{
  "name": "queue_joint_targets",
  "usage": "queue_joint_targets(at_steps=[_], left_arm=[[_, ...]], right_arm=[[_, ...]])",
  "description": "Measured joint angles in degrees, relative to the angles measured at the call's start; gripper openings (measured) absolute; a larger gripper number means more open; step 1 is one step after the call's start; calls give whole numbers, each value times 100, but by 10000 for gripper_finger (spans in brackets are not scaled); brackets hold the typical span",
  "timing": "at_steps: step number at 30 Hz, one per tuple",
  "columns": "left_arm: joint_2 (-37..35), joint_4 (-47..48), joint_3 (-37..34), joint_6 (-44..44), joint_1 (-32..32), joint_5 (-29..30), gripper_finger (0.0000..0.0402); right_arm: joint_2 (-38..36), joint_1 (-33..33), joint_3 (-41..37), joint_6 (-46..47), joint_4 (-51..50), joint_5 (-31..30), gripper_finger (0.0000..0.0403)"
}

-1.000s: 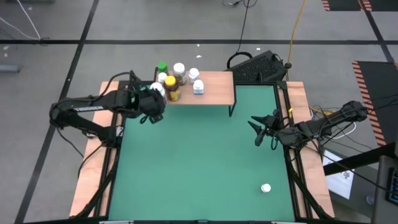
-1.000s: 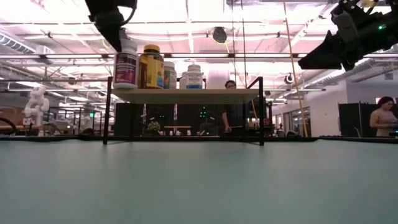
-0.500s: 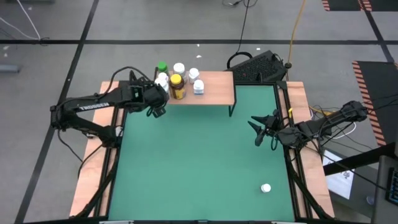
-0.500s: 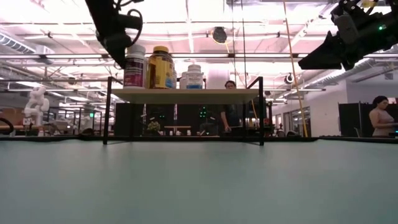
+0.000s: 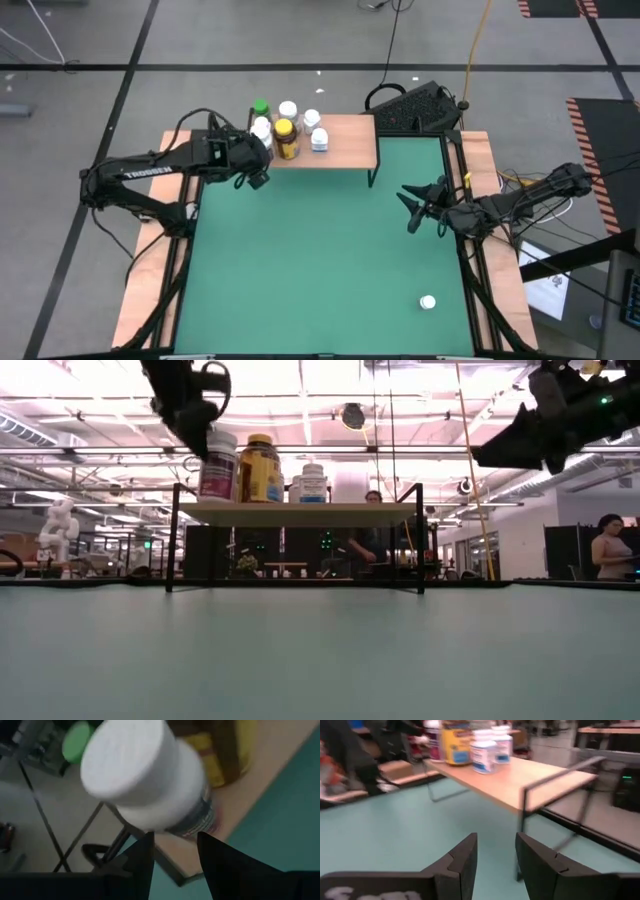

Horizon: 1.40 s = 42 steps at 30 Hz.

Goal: Pick and place medicine bottles onto shelf by color
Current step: Adjust the white supplement bottles

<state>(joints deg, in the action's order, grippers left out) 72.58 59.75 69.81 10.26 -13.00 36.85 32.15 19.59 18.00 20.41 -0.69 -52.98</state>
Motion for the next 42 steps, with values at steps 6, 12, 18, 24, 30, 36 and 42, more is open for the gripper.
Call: queue_joint_targets(at_steps=[6, 12, 18, 24, 30, 36, 42], left_arm=[[-229, -514, 89, 146, 837, 904, 152], [-195, -2021, 89, -650, 1425, 1173, 152], [-145, -3179, -74, -979, 1660, 1044, 152], [-171, -5872, -1646, -1102, 2238, 692, 152], [-127, -8203, -3035, -1510, 2722, 434, 152], [-132, -8006, -3523, -1042, 2772, 437, 152], [-134, -7956, -3797, -752, 2748, 434, 152]], right_arm=[[609, -286, -638, -752, 2521, 759, 130], [1382, -670, -479, -1074, 4033, 1780, 130], [2751, -995, 823, -1486, 3939, 2761, 130], [3966, -1585, 2069, -2122, 3369, 2767, 130], [4576, -2417, 2773, -2500, 3133, 3151, 98], [5131, -3210, 3449, -2394, 2616, 3660, 14], [5630, -3726, 3719, -2451, 2440, 3217, 4]])
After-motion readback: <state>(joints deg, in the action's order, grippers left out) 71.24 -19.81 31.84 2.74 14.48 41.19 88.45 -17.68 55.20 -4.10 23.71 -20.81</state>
